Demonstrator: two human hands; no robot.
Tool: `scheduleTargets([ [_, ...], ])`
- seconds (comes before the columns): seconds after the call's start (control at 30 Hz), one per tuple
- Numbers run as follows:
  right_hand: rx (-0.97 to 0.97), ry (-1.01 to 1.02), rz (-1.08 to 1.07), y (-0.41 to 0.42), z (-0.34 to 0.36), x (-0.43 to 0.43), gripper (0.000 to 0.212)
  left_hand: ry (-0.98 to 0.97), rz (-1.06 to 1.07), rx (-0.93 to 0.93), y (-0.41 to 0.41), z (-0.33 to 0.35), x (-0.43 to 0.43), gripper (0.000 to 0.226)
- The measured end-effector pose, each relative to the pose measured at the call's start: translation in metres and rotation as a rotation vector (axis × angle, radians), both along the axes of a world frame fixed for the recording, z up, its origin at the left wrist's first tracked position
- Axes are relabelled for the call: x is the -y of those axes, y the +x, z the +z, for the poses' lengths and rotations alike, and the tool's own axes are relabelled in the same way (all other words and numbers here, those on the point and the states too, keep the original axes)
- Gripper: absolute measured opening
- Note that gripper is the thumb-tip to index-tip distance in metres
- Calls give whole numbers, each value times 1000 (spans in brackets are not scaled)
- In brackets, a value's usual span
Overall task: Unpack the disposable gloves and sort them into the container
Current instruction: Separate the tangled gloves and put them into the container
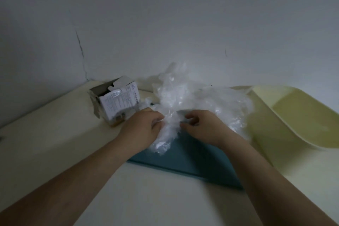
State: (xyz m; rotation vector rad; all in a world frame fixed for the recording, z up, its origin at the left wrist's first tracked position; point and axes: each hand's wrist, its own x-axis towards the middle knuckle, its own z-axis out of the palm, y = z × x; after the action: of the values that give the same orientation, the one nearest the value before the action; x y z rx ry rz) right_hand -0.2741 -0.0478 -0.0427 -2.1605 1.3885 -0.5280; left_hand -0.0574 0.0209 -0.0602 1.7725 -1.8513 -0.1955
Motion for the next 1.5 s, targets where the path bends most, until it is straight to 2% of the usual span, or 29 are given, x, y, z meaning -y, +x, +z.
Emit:
scheduleTargets([
  [0.17, 266, -2, 5, 12, 7, -3, 44, -64, -5, -81, 6, 10, 8, 23],
  [0.33, 546, 90, 74, 13, 9, -13, 63, -312, 84, -153, 5, 49, 11, 19],
  [0.4, 644, 83, 77, 12, 12, -16, 68, -363, 110, -238, -1, 70, 9, 16],
  [0.47, 721, 86, 67, 8, 15, -16, 72, -343, 107, -379, -9, 89, 5, 16],
  [0.57, 851, 85, 105, 3, 21, -15, 75, -162, 20, -610, -23, 100, 2, 16],
  [0.63, 928, 76, 159, 0, 26, -14, 66, -72, -24, -677, -30, 97, 3, 14],
  [0.77, 859, -25, 161, -10, 35, -17, 25, 92, -126, -796, -37, 84, 4, 11],
  [0.83, 795, -40, 111, -14, 31, -14, 16, 95, -150, -793, -40, 80, 4, 13],
  [0.97, 799, -61, -8, -17, 28, -6, 41, 147, -118, -847, -42, 78, 6, 19],
  [1.07, 799, -42, -40, -21, 29, -1, 52, 161, -88, -831, -37, 73, 8, 18],
  [1.2, 732, -40, -87, -26, 30, 1, 30, 106, 7, -903, -36, 67, 14, 12],
  [1.3, 645, -89, -97, -33, 30, 3, 42, 61, 73, -910, -39, 72, 14, 12],
  [1.43, 658, -102, -104, -35, 30, 6, 47, 362, -3, -933, -40, 74, 8, 30],
  [1.5, 665, -91, -108, -34, 30, 6, 44, 324, -60, -894, -44, 65, 10, 14],
])
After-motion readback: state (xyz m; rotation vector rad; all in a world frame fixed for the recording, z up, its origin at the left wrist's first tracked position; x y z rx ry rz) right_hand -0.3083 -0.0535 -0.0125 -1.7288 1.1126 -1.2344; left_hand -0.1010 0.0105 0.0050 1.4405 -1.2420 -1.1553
